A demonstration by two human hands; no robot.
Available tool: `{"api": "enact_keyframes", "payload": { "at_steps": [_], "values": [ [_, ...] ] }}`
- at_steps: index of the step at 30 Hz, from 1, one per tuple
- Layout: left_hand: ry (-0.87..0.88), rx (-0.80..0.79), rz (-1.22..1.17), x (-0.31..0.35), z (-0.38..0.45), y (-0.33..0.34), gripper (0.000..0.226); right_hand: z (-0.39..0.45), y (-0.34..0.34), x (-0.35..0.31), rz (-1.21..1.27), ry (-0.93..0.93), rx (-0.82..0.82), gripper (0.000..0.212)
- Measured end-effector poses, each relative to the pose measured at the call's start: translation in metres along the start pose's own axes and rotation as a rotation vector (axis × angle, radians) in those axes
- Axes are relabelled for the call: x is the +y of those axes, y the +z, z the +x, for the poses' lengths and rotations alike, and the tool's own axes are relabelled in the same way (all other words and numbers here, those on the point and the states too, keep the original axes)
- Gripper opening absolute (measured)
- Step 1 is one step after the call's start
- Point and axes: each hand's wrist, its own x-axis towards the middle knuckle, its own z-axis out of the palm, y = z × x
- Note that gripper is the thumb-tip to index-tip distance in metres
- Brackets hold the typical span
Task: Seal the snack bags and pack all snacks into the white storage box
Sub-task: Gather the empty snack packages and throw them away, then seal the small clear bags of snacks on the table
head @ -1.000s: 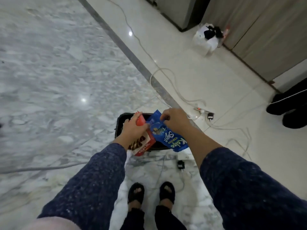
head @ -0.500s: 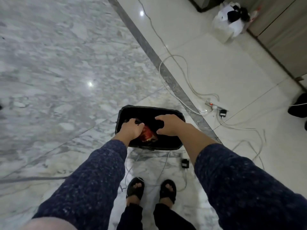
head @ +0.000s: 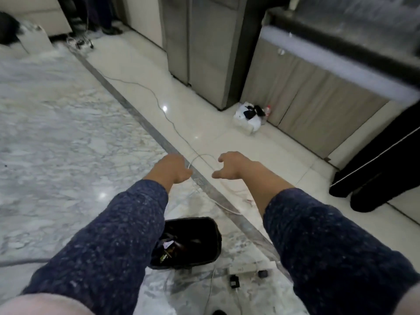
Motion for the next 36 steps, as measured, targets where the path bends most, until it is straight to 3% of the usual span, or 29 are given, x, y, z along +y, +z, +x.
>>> {"api": "enact_keyframes", "payload": {
  "at_steps": [8,11,15,20,27,31,36],
  "values": [
    [0.292,0.28,0.176,0.079,-0.048,-0.145,0.054,-0.128,-0.112,0.017,0.005,0.248,0.323,0.058],
    [0.431,0.316,0.221,0.108,-0.079,-0.179,0.042,-0.181,-0.124,0.022,0.067,0.409,0.399,0.06],
    [0.628,0.374,0.275,0.144,-0.119,-0.198,0.045,-0.249,-0.114,0.025,0.151,0.6,0.494,0.068],
    [0.836,0.355,0.318,0.198,-0.175,-0.184,0.059,-0.342,-0.075,0.029,0.225,0.817,0.583,0.063],
    [1.286,0.344,0.449,0.287,-0.312,-0.135,0.05,-0.503,0.002,0.024,0.305,1.159,0.654,0.063],
    [1.506,0.355,0.455,0.326,-0.408,-0.09,0.047,-0.599,0.057,0.001,0.338,1.357,0.675,0.068],
    [1.701,0.274,0.448,0.365,-0.534,-0.015,0.048,-0.72,0.133,-0.04,0.372,1.551,0.683,0.057]
  ]
}}
